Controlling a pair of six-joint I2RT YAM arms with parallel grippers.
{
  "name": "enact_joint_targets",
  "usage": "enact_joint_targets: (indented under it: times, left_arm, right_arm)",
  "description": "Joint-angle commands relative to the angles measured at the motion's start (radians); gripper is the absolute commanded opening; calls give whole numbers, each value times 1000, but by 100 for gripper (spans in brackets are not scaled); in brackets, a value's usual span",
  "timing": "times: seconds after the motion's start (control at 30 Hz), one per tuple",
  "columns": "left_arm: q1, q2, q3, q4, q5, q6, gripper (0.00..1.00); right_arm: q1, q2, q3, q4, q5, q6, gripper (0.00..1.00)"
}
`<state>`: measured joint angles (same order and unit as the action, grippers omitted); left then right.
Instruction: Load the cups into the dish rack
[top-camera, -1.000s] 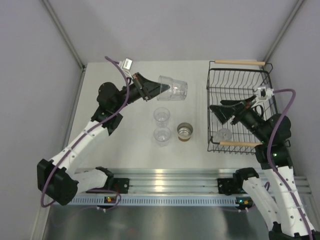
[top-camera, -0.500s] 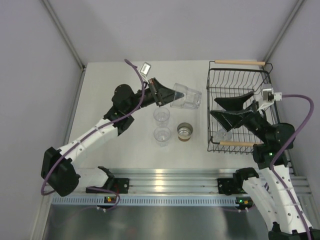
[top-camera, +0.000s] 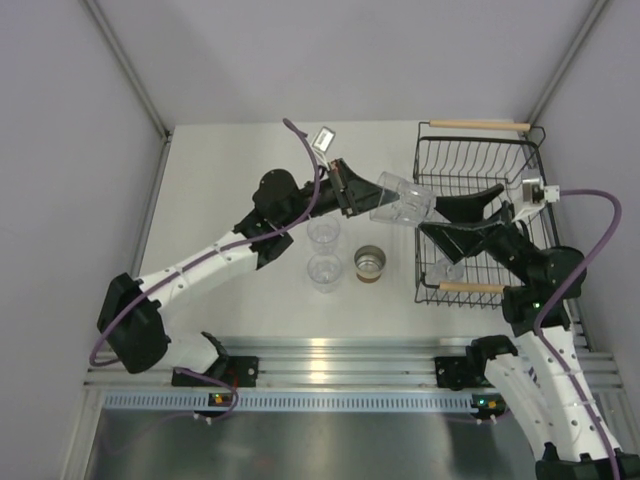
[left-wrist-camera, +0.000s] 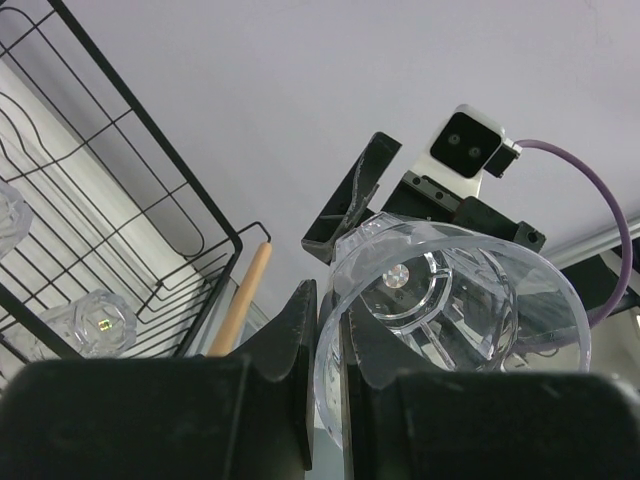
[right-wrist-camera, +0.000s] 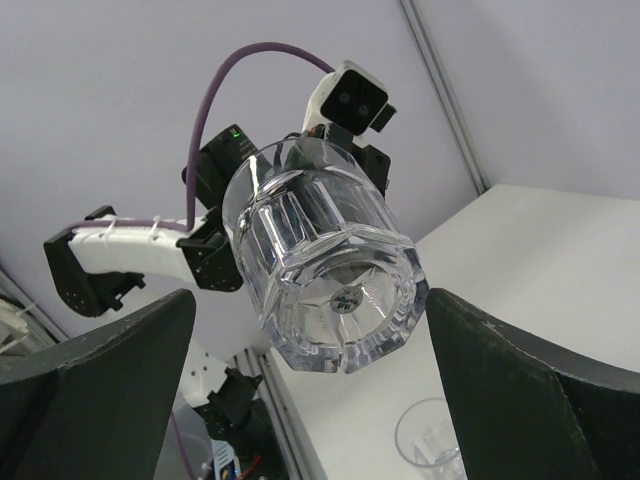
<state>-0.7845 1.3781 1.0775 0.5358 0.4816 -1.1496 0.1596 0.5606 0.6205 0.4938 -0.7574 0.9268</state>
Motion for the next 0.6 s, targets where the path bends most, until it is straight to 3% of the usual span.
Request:
enact_joint_targets:
  times: [0.0, 0.57]
  left_arm:
    - [-33, 13, 56, 115, -6, 2, 0]
    - [-102, 160, 108, 291, 40, -104, 0]
  right_arm:
    - [-6, -13, 7, 45, -19, -22, 100]
    - [-8, -25, -10, 104, -62, -8, 99]
